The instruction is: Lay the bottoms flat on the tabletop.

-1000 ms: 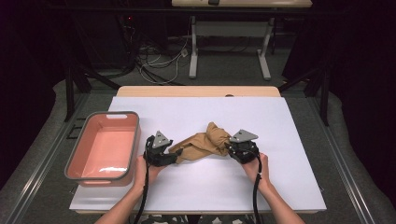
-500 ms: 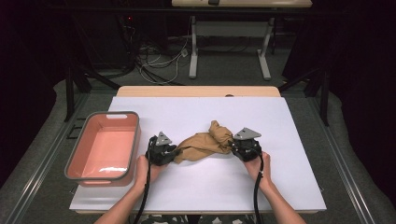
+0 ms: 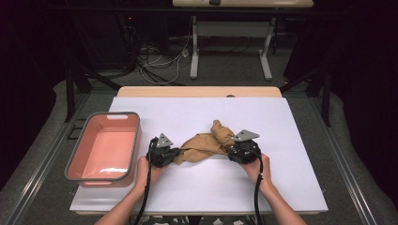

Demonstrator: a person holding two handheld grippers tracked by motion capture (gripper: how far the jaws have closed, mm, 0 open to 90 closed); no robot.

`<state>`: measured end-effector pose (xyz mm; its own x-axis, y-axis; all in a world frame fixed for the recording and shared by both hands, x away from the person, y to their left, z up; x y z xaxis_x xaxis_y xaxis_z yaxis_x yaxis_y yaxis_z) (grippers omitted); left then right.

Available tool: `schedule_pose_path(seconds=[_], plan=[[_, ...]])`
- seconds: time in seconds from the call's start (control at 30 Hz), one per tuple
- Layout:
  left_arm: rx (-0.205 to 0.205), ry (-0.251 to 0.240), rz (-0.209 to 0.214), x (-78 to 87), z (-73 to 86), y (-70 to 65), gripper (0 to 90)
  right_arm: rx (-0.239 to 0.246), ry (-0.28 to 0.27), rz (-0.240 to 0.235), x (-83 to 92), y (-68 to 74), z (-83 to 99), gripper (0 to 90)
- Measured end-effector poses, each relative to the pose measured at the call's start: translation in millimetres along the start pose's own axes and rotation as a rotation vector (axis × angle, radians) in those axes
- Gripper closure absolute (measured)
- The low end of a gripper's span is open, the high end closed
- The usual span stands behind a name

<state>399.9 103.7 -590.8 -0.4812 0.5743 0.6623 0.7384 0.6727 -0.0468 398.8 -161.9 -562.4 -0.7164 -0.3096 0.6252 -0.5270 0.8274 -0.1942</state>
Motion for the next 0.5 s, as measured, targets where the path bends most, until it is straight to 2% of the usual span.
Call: schedule_pose_path(seconds=[0.07,0.17,0.33,0.4,0.5], plan=[[-0.005,0.001,0.002,0.4,0.2,-0.4,84.5,0.031,-0.001,0.015,-1.5,1.5,-0.1,46.5],[-0.006,0.001,0.002,0.7,0.4,-1.0,84.4,0.033,-0.006,0.040,-2.5,-0.8,1.3,55.9],[-0.010,0.002,0.002,0.2,0.6,-1.3,84.4,-0.002,-0.017,0.048,-4.2,-8.9,3.8,63.3],[-0.002,0.000,0.005,0.1,0.7,-1.7,84.5,-0.006,-0.019,0.047,-4.7,-11.6,4.2,64.2],[-0.013,0.004,0.001,1.0,0.8,-1.0,84.7,-0.027,-0.019,0.047,-5.7,-15.0,5.0,64.9]])
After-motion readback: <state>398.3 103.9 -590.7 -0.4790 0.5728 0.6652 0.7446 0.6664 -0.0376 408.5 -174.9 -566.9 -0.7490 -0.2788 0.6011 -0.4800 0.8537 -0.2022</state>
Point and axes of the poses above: each handheld gripper's, and its own axes: x roughly backward along the jaws, z roughly out of its underside, y roughly to its left, the point moved 5 cm from there along -x, roughly forward along the jaws, and after that the axes turned 3 degrees about z, right-handed, at the moved point
